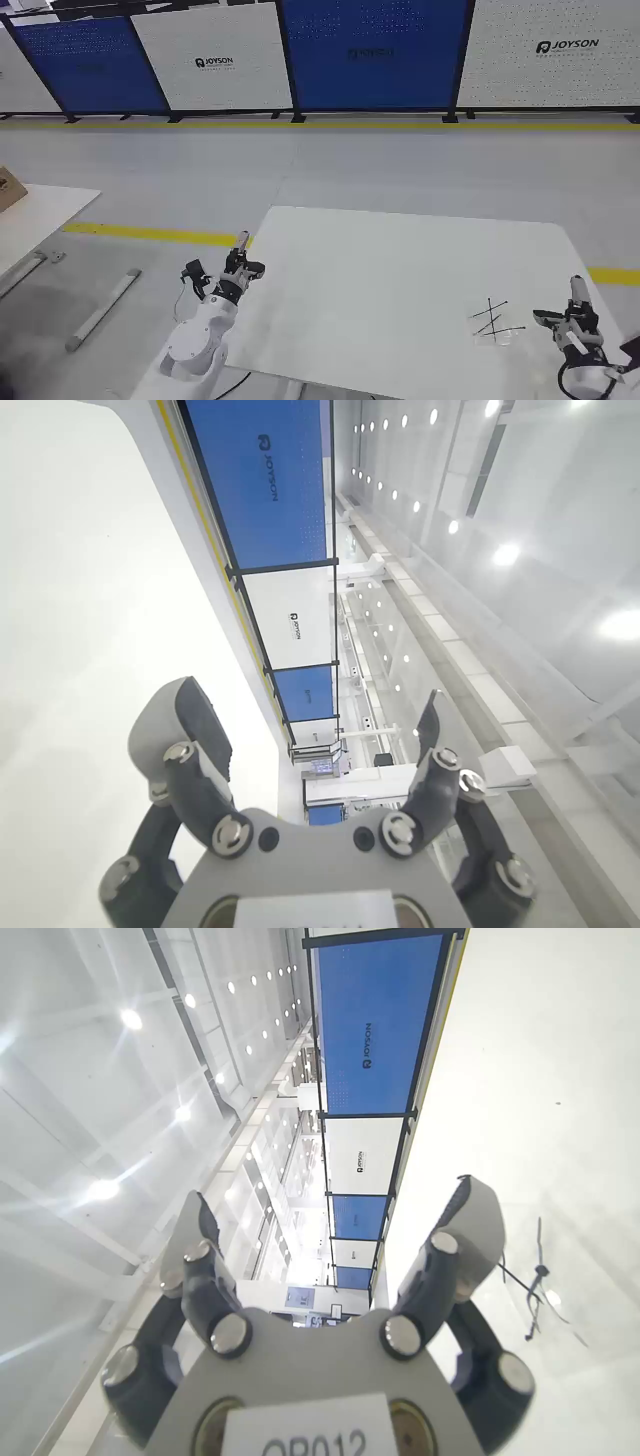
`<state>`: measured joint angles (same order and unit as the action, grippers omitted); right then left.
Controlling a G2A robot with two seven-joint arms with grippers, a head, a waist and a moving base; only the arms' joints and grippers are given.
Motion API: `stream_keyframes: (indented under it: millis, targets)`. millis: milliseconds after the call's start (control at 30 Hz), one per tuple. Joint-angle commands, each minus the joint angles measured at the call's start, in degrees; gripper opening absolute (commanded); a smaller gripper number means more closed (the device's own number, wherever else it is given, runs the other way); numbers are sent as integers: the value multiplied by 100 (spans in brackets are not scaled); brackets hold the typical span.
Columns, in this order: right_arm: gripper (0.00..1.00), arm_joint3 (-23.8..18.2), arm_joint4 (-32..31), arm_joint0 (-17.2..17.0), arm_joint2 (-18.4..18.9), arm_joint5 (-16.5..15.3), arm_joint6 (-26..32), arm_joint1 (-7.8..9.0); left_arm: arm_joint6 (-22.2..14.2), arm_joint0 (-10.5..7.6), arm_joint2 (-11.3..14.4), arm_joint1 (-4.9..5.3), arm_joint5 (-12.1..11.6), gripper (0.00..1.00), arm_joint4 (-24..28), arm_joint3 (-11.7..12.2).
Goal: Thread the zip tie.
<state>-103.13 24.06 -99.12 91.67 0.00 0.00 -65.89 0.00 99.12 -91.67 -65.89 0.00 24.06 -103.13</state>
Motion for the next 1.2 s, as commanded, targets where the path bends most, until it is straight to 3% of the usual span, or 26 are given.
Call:
stream_keyframes:
  millis: [0, 33, 67, 100, 233, 267, 300, 333, 367, 400, 433, 467, 533, 733, 867, 1167]
  targets:
    - [78, 0, 0, 0, 0, 0, 0, 0, 0, 0, 0, 0, 0, 100, 0, 0]
    - [100, 0, 0, 0, 0, 0, 0, 0, 0, 0, 0, 0, 0, 100, 0, 0]
    - [78, 0, 0, 0, 0, 0, 0, 0, 0, 0, 0, 0, 0, 78, 0, 0]
    - [78, 0, 0, 0, 0, 0, 0, 0, 0, 0, 0, 0, 0, 100, 0, 0]
    - [78, 0, 0, 0, 0, 0, 0, 0, 0, 0, 0, 0, 0, 100, 0, 0]
    - [100, 0, 0, 0, 0, 0, 0, 0, 0, 0, 0, 0, 0, 78, 0, 0]
    - [100, 0, 0, 0, 0, 0, 0, 0, 0, 0, 0, 0, 0, 100, 0, 0]
    - [78, 0, 0, 0, 0, 0, 0, 0, 0, 0, 0, 0, 0, 78, 0, 0]
    - [100, 0, 0, 0, 0, 0, 0, 0, 0, 0, 0, 0, 0, 100, 0, 0]
    - [100, 0, 0, 0, 0, 0, 0, 0, 0, 0, 0, 0, 0, 78, 0, 0]
    - [78, 0, 0, 0, 0, 0, 0, 0, 0, 0, 0, 0, 0, 100, 0, 0]
    - [100, 0, 0, 0, 0, 0, 0, 0, 0, 0, 0, 0, 0, 100, 0, 0]
    - [100, -44, -189, 5, 50, -118, 53, 12, 0, 0, 0, 0, 0, 100, 0, 0]
    - [100, -41, -379, -97, 566, -450, 1314, 102, 0, 0, 0, 0, 0, 100, 0, 0]
    - [100, 49, -519, -11, 970, -344, 2875, 224, 0, 0, 0, 0, 0, 100, 0, 0]
    - [100, 110, -496, 39, 1046, -272, 3003, 239, 0, 0, 0, 0, 0, 100, 0, 0]
